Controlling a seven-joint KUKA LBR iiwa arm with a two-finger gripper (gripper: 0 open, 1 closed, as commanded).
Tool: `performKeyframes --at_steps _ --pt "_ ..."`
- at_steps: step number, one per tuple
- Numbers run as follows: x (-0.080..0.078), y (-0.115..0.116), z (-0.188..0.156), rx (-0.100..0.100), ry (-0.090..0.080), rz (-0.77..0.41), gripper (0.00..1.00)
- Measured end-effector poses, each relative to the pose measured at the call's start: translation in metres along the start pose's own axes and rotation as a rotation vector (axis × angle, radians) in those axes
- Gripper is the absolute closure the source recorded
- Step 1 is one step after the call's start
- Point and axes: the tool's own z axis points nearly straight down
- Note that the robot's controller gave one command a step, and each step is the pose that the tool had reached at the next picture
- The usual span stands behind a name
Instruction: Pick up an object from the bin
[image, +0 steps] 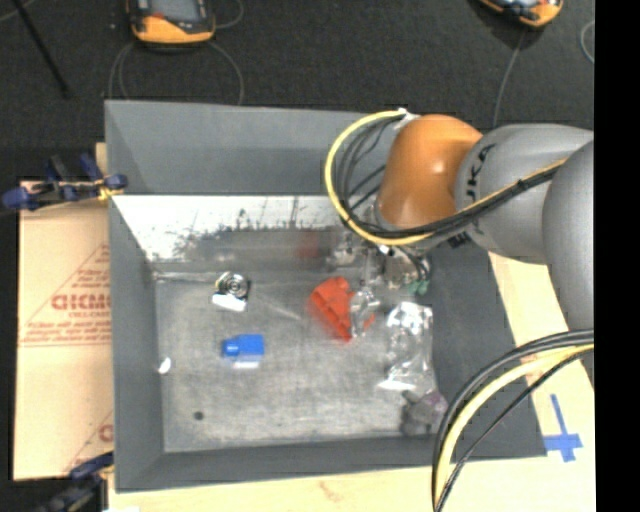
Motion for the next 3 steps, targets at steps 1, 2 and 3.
performKeyframes --at_steps 1,2,3 --pt "-0.002 -0.001 0.0 0.003 -0.014 0.001 1.0" --pt "-0.001 0.002 0.002 0.001 -0.012 -0.329 1.0" --pt "0.02 -0.003 0.002 0.006 -0.005 -0.484 1.0"
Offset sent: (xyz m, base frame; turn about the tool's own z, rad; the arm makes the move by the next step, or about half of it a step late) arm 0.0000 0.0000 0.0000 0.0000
